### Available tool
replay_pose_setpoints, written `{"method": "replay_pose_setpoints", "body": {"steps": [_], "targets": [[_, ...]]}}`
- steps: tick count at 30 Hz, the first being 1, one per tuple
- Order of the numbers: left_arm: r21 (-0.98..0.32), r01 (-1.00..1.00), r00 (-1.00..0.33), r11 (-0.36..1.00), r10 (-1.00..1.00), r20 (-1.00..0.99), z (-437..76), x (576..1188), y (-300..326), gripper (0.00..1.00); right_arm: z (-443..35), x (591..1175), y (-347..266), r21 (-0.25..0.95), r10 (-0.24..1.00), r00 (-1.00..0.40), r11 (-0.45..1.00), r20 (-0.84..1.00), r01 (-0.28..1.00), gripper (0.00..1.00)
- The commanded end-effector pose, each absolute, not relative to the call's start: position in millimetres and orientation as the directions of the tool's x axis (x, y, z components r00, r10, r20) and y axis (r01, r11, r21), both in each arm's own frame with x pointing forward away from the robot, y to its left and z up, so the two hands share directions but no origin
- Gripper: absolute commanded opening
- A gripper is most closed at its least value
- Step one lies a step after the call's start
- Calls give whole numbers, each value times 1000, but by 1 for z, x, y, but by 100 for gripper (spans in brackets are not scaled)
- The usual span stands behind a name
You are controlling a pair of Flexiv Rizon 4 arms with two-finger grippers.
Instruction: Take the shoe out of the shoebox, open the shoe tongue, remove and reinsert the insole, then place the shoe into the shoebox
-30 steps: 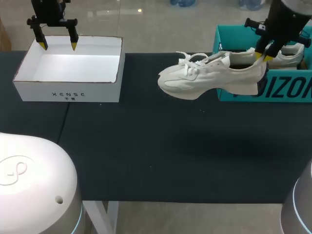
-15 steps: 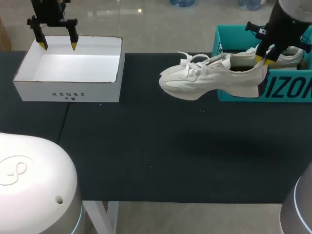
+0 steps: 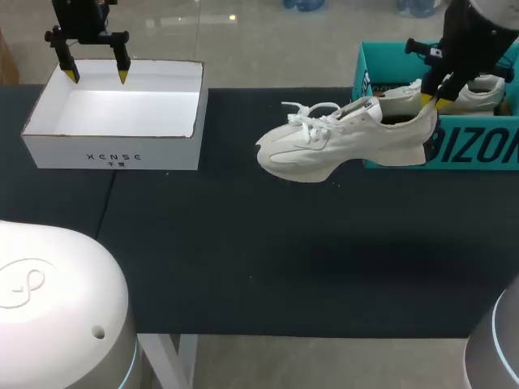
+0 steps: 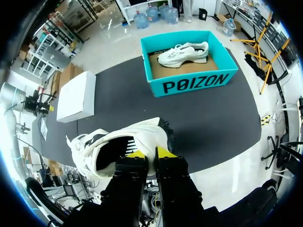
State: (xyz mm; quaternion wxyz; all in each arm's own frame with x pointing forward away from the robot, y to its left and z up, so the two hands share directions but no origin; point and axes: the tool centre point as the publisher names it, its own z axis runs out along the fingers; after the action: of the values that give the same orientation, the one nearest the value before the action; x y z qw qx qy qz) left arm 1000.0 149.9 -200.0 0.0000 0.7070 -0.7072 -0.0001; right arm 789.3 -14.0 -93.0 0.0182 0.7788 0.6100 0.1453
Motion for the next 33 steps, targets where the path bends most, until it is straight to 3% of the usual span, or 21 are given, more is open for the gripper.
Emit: {"method": "replay_pose_setpoints", "body": {"steps": [1, 10, 33], "targets": [[0, -1000, 0, 0, -1000, 0, -200, 1000, 150, 100, -91, 782, -13, 217, 949, 249, -289, 195, 932, 0], [0, -1000, 0, 0, -1000, 0, -200, 1000, 150, 100, -90, 771, -9, 243, 925, 321, -366, 204, 899, 0], [0, -1000, 0, 0, -1000, 0, -200, 1000, 150, 100, -93, 769, -10, 237, 913, 339, -389, 225, 890, 0]]}}
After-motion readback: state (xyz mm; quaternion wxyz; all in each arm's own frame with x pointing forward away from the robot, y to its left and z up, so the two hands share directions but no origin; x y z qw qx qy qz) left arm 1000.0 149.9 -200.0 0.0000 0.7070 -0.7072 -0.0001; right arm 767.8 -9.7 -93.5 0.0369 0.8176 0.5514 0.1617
